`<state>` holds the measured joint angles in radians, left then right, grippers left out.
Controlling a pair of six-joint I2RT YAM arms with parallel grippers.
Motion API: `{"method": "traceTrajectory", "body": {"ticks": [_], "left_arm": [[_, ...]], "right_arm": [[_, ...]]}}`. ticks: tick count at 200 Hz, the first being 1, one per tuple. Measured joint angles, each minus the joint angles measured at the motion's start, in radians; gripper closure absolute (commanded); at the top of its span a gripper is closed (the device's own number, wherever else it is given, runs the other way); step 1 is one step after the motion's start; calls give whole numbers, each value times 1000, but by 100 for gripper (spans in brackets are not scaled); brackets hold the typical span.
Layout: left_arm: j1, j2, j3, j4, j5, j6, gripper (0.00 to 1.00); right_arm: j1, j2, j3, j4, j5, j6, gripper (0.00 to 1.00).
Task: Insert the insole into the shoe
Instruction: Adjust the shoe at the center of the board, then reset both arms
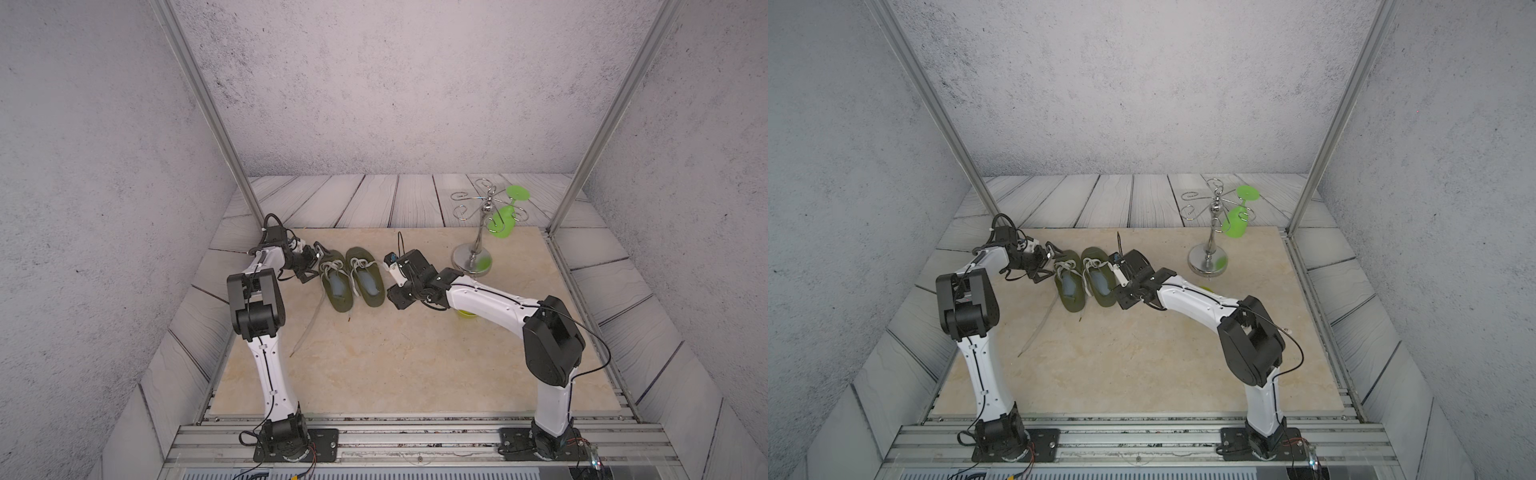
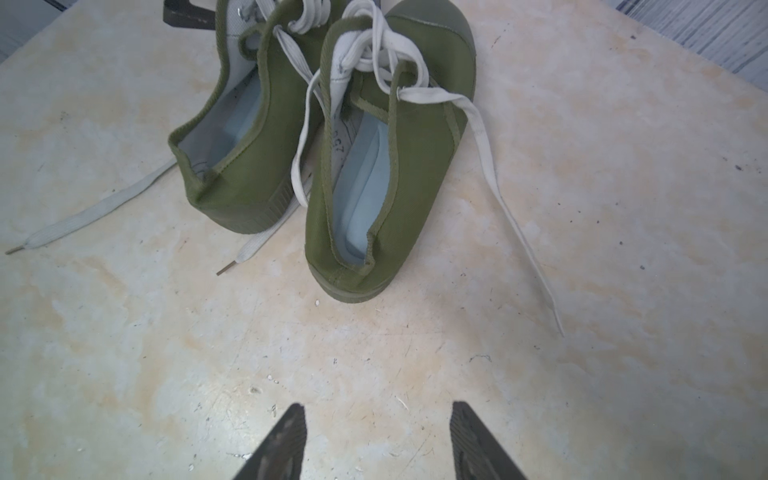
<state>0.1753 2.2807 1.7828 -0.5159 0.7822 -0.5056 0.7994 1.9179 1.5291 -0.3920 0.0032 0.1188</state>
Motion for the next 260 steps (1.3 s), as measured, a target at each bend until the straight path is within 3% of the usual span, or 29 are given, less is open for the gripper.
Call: {"method": "traceTrajectory", "body": {"ticks": [87,125,133,143,155,203,238,260], "left_arm": [[-64,20,0,56,27,-18,1],[-64,0,8,-9,-7,47,1],[-63,-18,8,-31,-24,68,1],[-60,-50,8,-53,-46,96,1],[-57,-112,-2,-69,-76,130,1],[-37,-523,-261,29,-184,225,1],[-37,-813,-586,222,-342,251,1],[-36,-979,-810,377,-428,292,1]], "right_arm": [[-5,-10,-11,-21,24,0,42],[-22,-104,-84,-10,58,-2,41],[-29,-137,-111,-2,65,-4,38],[-41,-178,-147,11,77,-10,25],[-59,-234,-198,31,92,-14,0],[-158,-467,-405,128,155,-11,1],[-270,-660,-676,316,224,5,1],[-302,-705,-772,379,282,-15,1]]}}
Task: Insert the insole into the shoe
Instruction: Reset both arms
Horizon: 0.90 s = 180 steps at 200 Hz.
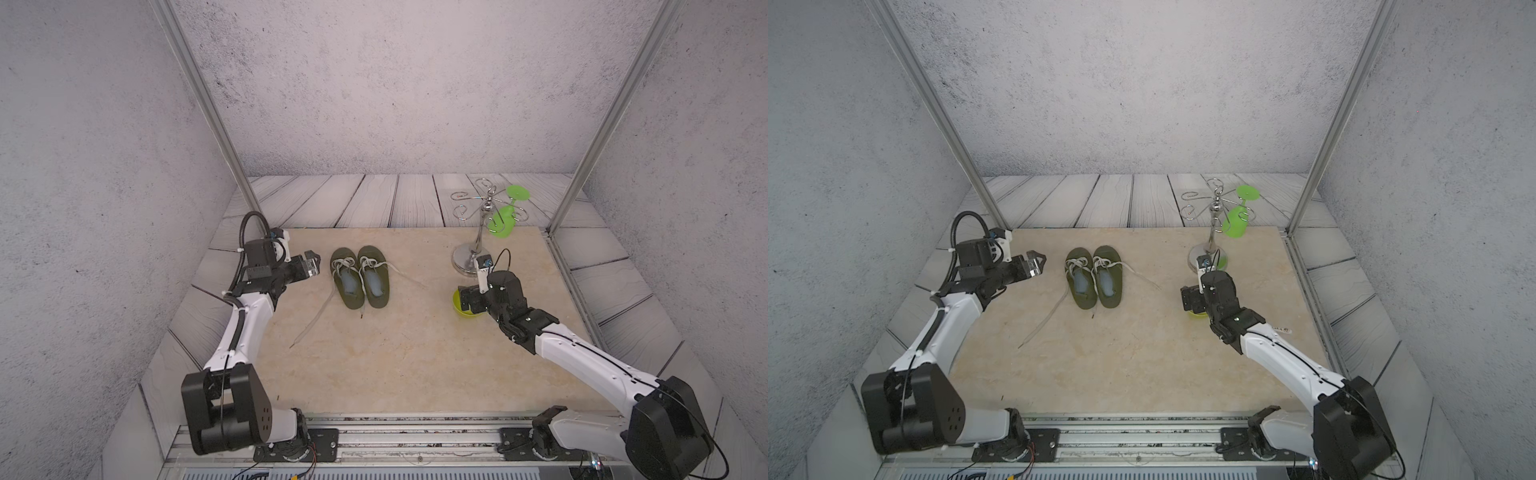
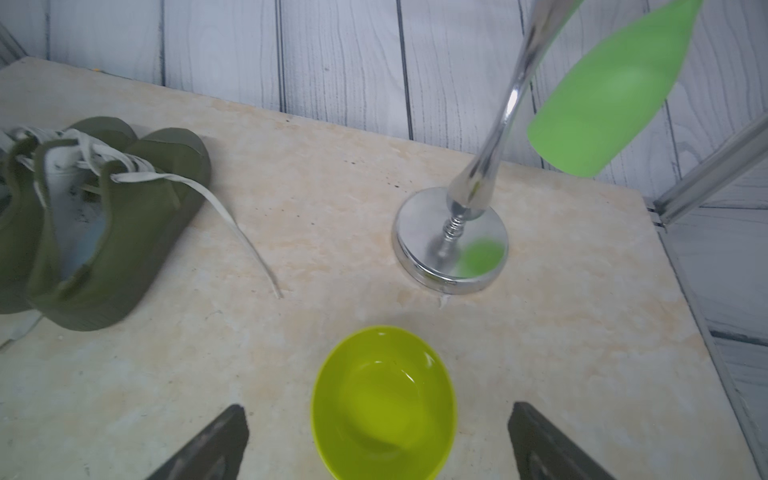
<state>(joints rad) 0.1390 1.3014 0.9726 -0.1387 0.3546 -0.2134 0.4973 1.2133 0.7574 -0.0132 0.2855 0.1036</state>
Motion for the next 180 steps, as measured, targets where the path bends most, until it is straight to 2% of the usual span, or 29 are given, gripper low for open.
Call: {"method": "traceTrajectory", "body": {"ticks": [31,95,118,149,180], "left_arm": [[0,-156,-228,181,-134,54,1],[0,-191,-391,332,-237,131,1],[0,-133,-458,440,-248,126,1],[-11,2,-537,603,-253,108,1],[-57,96,-536,693,-277,127,1]], "right_arm": [[-54,-4,-56,96,87,-29,1],[-219,-27,-223,276,155,-29,1],[-288,-8,-251,359,174,-19,1],[-349,96,-279,505,209,-23,1],[-383,173,-340,655,195,-15,1]]}}
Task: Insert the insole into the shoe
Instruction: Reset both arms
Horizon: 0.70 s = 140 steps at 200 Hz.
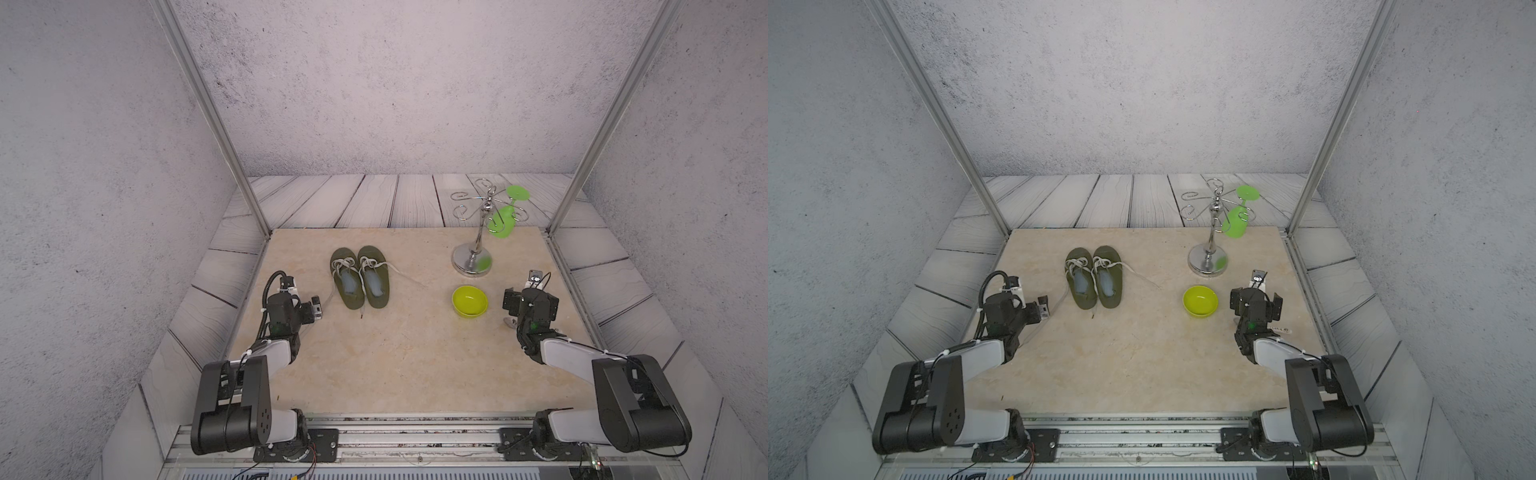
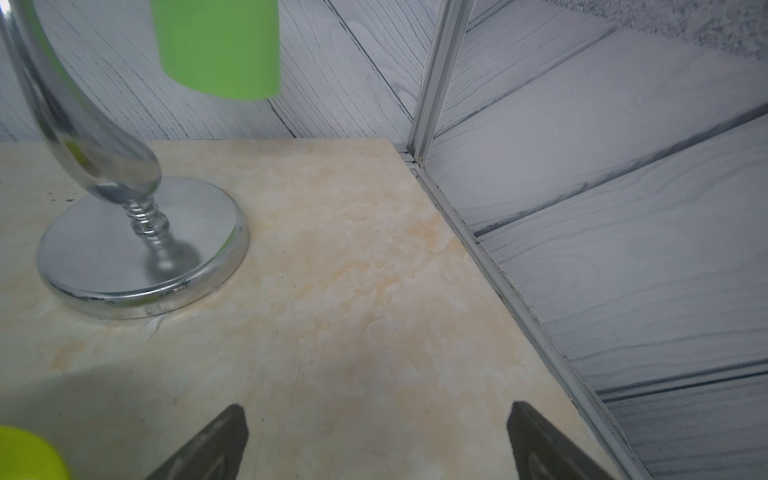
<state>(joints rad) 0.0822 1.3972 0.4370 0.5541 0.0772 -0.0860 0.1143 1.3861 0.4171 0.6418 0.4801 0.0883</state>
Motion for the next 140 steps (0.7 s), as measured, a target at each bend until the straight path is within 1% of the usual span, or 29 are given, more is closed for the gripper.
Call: {"method": "traceTrajectory", "body": {"ticks": [13,36,50,57,83,104,140], "left_arm": [[-15,39,22,26,-6,11,1],[-47,109,38,98,-46,35,1],[-69,130,29,132,-64,47,1],[-76,132,26,133,-71,53,1],[-84,132,26,146,-90,62,1],[-84,132,26,147,-99,63,1],[-84,132,26,148,-101,64,1]], "right_arm": [[-11,37,-39,76,-12,1,1],[-23,64,-70,125,-54,0,1],[-26,117,-76,235,-69,-7,1],[-26,142,-75,260,-74,-10,1],[-27,150,-29,184,-93,-10,1],[-29,149,8,177,-103,-10,1],[-31,149,12,158,-109,-10,1]]}}
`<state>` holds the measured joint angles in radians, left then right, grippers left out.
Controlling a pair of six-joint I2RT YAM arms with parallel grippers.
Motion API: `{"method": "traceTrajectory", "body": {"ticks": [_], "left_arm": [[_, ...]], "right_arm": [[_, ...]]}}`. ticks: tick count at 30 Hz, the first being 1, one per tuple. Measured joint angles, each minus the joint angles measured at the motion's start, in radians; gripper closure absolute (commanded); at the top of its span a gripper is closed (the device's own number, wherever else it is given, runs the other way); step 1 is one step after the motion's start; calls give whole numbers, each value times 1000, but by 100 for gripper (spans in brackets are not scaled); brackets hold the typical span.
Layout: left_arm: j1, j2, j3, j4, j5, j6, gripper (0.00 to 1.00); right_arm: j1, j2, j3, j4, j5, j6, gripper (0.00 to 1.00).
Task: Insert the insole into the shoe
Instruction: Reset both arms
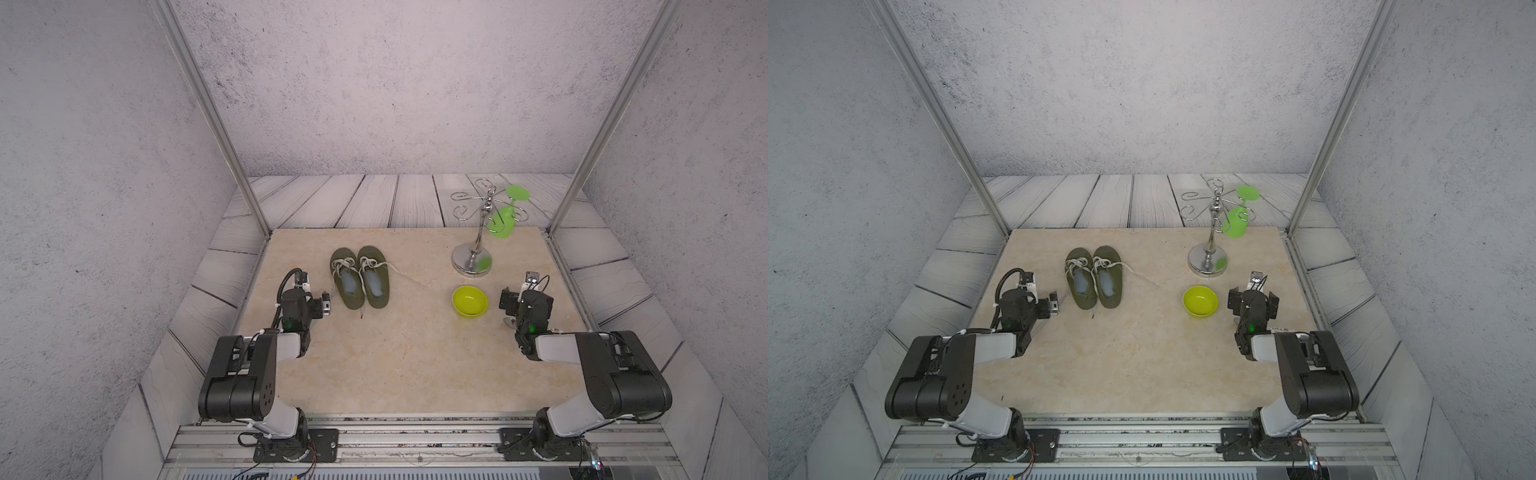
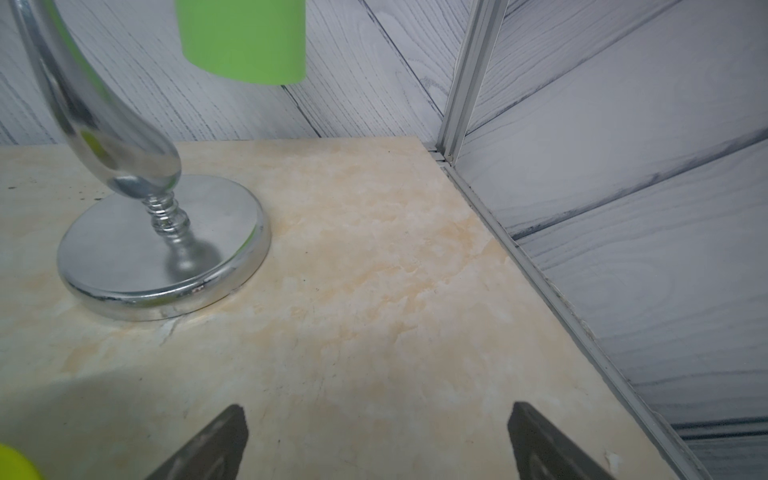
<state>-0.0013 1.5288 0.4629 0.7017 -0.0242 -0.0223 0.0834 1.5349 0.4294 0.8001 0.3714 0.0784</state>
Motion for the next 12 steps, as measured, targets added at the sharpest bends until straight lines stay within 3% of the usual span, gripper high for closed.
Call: {"method": "traceTrajectory", "body": {"ticks": [12], "left_arm": [[0,0,0,0,-7,0,1]], "right_arm": [[0,0,0,-21,-3,0,1]]}}
